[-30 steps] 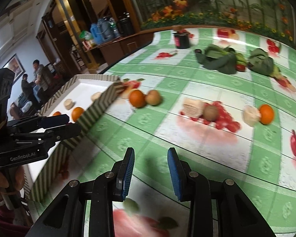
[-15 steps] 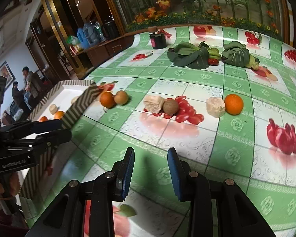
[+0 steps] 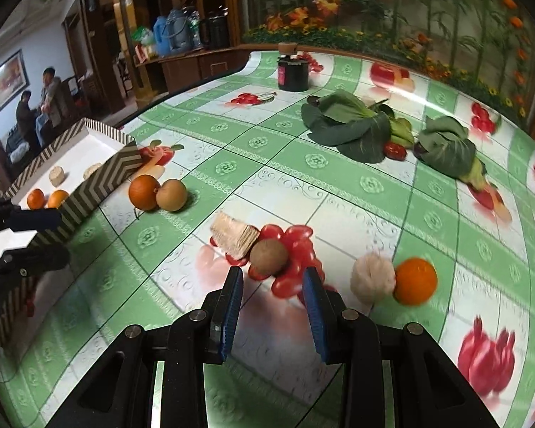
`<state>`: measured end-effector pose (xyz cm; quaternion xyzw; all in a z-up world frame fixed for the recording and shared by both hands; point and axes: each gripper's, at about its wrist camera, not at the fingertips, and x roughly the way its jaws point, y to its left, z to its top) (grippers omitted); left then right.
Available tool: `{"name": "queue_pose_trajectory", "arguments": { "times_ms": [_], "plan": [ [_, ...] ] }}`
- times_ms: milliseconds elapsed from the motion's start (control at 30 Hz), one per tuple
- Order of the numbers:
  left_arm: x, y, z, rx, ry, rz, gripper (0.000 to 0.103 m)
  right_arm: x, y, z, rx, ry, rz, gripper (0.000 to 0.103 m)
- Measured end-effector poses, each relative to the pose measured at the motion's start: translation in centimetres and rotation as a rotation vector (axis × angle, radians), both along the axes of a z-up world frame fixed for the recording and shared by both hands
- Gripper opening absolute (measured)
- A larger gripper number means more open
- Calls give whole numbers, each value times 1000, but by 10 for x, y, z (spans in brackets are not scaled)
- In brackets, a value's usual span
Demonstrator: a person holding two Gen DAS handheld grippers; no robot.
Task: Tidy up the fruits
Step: 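Grasp the small brown round fruit with the right gripper, then grasp the dark orange tangerine with the left gripper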
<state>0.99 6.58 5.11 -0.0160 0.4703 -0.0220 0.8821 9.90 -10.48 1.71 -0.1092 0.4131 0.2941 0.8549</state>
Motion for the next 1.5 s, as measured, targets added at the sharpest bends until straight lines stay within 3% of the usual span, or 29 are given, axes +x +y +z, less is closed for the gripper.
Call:
{"name": "queue_pose_trajectory", "arguments": {
  "times_ms": [200,300,400,667,1100,1133,1233,1500],
  "plan": [
    [11,-1,-1,5,15,-9,51,9,7,-3,6,-10,58,33],
    [15,-2,-1,13,21,-14,51,8,8,-3,12,-15,66,24],
    [19,-4,1,14,18,-20,51,4,7,-2,30,-11,70,23],
    [42,-2,-1,21,28,-39,51,-21,-15,8,144,9,-7,23],
    [75,-12,-19,65,53,-108,51,-26,-24,0,196,68,-24,23],
    [77,-13,-20,61,57,-117,50,-25,-24,-1,199,76,-23,23],
    [80,-15,-24,92,56,-132,31,-26,-26,-1,212,84,-24,23],
    [72,-13,-23,56,42,-141,30,-26,-27,-1,217,94,-23,23]
  ]
}}
